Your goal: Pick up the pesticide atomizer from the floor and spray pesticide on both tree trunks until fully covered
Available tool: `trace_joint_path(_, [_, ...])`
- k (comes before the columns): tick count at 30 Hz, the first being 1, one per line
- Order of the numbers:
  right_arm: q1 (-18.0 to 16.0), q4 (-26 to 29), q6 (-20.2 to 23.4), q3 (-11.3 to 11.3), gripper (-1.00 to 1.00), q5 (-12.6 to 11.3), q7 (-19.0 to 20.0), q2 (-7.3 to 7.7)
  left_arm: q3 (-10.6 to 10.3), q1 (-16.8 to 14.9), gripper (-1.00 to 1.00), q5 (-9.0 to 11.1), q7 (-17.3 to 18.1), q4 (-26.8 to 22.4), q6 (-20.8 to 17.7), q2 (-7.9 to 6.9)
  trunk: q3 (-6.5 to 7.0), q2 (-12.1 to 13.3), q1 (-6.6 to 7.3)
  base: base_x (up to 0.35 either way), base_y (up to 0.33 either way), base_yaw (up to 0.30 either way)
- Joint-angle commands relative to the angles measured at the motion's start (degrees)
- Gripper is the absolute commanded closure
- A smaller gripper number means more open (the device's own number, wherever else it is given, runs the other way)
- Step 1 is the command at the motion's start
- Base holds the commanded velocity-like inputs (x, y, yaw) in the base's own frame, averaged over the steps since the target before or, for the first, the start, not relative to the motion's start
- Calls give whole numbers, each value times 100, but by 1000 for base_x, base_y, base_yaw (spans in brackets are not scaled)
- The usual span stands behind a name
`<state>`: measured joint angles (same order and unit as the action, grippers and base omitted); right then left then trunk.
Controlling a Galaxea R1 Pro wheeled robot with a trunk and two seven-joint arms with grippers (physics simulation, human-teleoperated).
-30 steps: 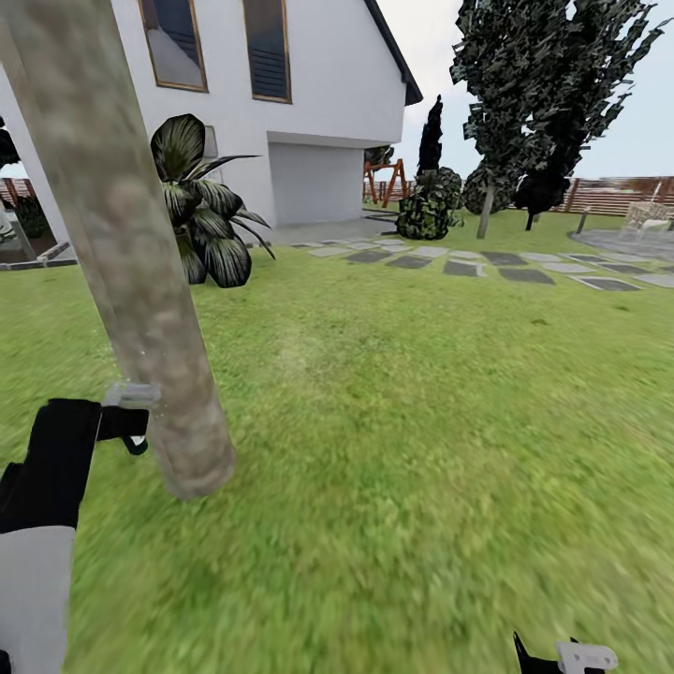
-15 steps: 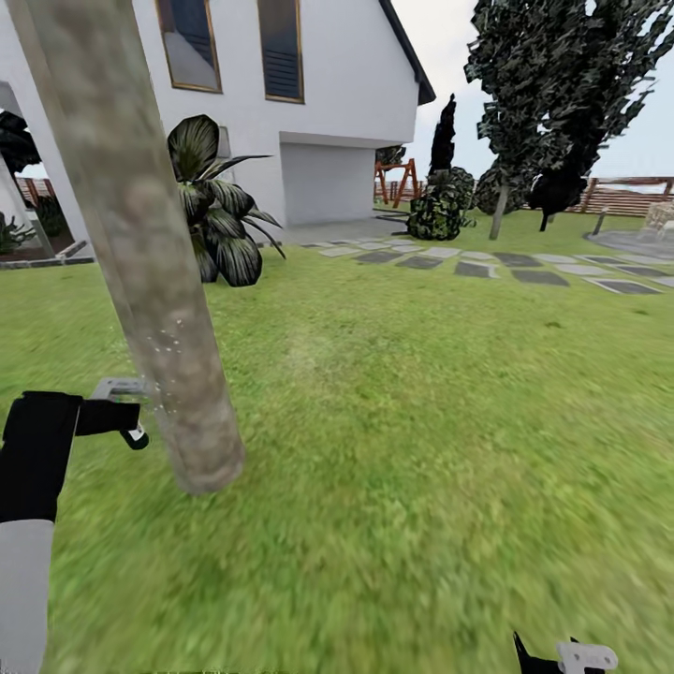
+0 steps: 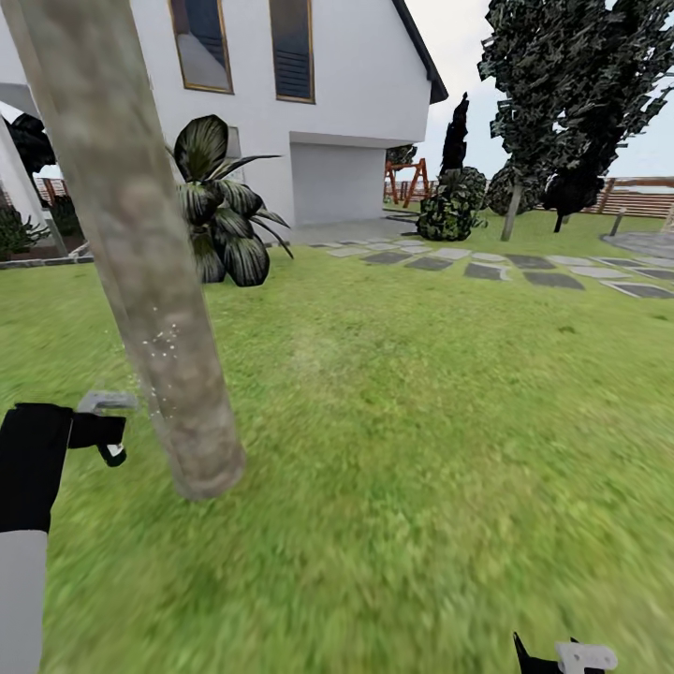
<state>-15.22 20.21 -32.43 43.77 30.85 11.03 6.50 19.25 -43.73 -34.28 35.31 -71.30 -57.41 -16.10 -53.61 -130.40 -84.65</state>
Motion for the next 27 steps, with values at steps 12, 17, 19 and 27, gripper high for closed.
trace_joint_path(12, [1, 0, 0, -2, -100, 0, 4, 0, 183, 356, 100, 18, 2, 2, 2, 40, 1, 0, 0, 130, -220, 0])
trace_joint_path(17, [1, 0, 0, -2, -100, 0, 2, 0, 185, 357, 100, 18, 2, 2, 2, 38, 1, 0, 0, 1, -274, 0])
trace_joint_path(19, [1, 0, 0, -3, -100, 0, 3, 0, 185, 357, 100, 18, 2, 2, 2, 42, 1, 0, 0, 0, -274, 0])
trace_joint_path(27, [1, 0, 1, -8, -100, 0, 1, 0, 193, 357, 100, 18, 2, -6, -4, 37, 1, 0, 0, 0, -275, 95])
